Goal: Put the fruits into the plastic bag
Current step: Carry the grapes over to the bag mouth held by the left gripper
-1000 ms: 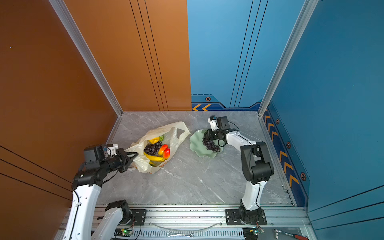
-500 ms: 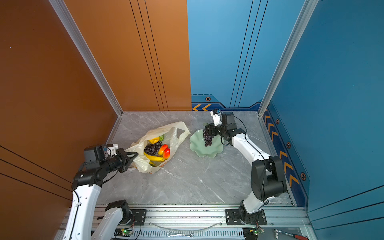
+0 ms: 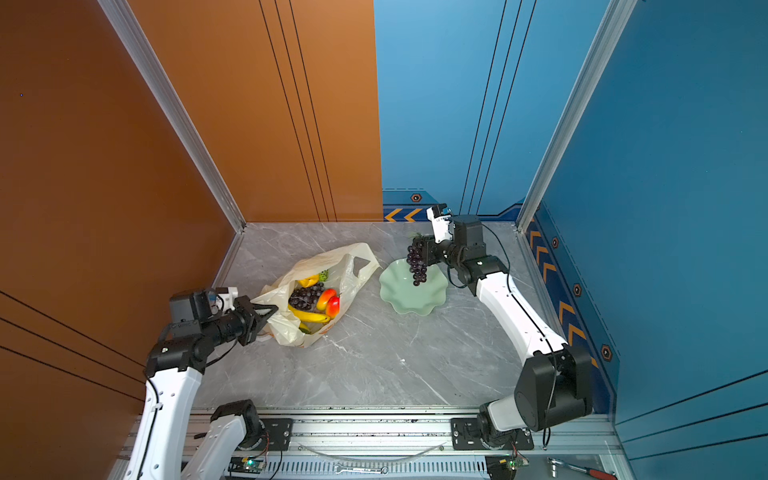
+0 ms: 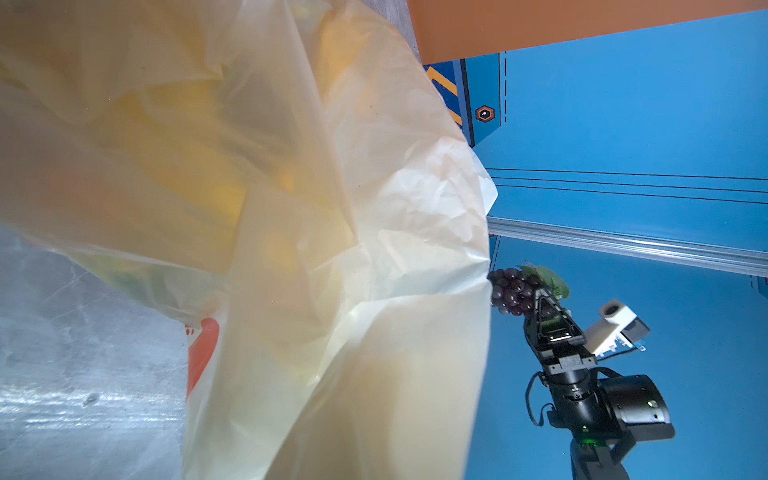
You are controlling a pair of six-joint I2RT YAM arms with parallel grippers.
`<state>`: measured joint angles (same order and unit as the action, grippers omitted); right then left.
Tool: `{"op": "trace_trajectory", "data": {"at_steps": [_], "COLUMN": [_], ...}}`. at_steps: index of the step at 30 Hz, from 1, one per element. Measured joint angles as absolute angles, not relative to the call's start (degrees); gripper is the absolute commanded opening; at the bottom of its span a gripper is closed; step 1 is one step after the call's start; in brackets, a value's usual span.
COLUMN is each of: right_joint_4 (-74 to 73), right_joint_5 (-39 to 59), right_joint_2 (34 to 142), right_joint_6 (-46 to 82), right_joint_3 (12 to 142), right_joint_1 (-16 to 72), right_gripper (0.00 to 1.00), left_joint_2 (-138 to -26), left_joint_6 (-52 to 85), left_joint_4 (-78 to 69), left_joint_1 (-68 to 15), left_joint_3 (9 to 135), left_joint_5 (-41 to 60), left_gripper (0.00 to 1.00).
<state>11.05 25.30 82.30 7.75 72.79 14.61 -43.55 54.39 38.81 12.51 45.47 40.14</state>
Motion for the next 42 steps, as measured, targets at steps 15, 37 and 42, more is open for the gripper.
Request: {"op": "trace_trajectory", "data": {"at_steps": [15, 37, 42], "right_joint_4": [17.3, 14.2, 12.2], "right_joint_5": [25.1, 24.4, 25.5], "right_joint_2": [81.0, 94.5, 97.1], "right_joint_6": [5.3, 6.5, 8.1], "right_joint_3": [91.3, 100.3, 100.3], "right_joint_1": [24.0, 38.1, 39.4], "right_gripper": [0.20, 0.20, 0.20], "left_joint_2": [-43.5, -41.6, -41.6], "left_joint_6": [54.4, 55.5, 55.5], "left_joint_4": [38.8, 38.8, 38.8], "left_joint_1": [11.5, 11.0, 10.8], "left_joint_3": [46.1, 46.4, 46.4], "left_joint_5": [40.1, 40.1, 40.1], "left_gripper": [0.00, 0.00, 0.00]}}
